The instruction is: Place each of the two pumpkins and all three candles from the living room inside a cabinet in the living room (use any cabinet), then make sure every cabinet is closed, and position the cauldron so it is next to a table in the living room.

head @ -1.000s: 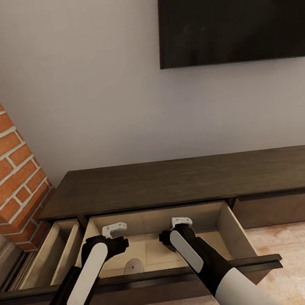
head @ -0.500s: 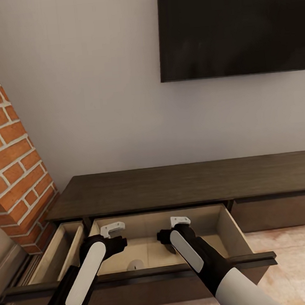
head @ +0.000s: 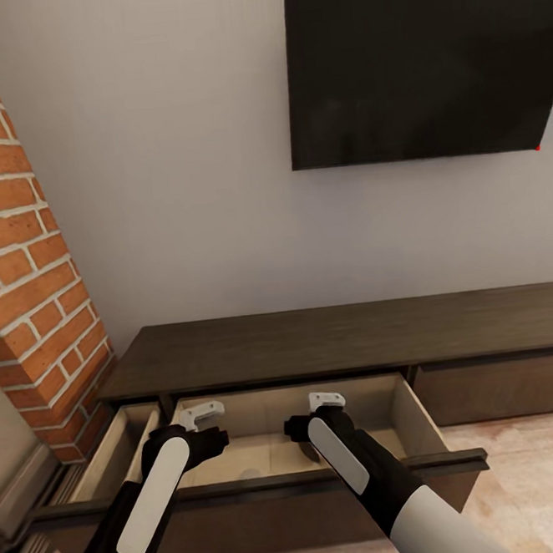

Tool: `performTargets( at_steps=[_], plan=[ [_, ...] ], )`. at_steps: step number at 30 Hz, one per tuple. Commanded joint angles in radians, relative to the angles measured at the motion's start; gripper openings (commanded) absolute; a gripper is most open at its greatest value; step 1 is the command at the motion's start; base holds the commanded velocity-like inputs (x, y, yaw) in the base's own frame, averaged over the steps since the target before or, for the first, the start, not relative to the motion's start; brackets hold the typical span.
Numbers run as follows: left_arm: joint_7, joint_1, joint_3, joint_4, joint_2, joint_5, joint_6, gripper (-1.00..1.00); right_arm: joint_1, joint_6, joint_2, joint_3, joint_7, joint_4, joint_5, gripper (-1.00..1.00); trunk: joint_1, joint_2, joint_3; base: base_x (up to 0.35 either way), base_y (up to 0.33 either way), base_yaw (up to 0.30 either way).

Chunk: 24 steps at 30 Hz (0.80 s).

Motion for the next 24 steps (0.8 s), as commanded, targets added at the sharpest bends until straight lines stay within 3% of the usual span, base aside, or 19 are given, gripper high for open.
performTargets(
  at_steps=[1, 16, 24],
  plan=[
    [0.010, -0.001, -0.002, -0.001, 0.001, 0.009, 0.002, 1.00, -0.001, 0.000, 0.000, 0.002, -0.010, -0.001, -0.009, 1.00, -0.001, 0.000, 0.003, -0.069, 0.011, 0.000],
    [0.010, -0.001, -0.002, -0.001, 0.000, 0.009, 0.002, 1.00, -0.001, 0.000, 0.000, 0.002, -0.010, -0.001, -0.010, 1.00, -0.008, 0.004, 0.061, -0.010, 0.001, 0.000],
    [0.010, -0.001, -0.002, 0.000, 0.000, 0.009, 0.002, 1.00, -0.001, -0.001, 0.000, 0.002, -0.010, -0.001, -0.011, 1.00, -0.039, 0.060, 0.086, -0.023, 0.001, 0.000]
  ],
)
